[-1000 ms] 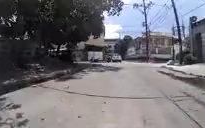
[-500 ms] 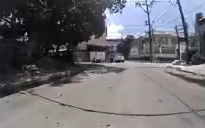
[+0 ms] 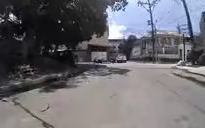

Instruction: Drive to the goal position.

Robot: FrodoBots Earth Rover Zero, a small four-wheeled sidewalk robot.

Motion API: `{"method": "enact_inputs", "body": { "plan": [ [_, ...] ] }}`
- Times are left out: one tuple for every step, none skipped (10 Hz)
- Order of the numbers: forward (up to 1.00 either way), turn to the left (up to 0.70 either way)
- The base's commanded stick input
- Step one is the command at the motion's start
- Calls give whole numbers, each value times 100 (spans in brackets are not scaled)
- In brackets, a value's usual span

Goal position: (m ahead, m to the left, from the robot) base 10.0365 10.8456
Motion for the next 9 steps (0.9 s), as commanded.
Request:
{"method": "enact_inputs", "body": {
  "plan": [
    [100, 0],
    [100, 0],
    [100, 0],
    [100, 0],
    [100, 0],
    [100, 0],
    [100, 0],
    [100, -5],
    [100, -20]
  ]
}}
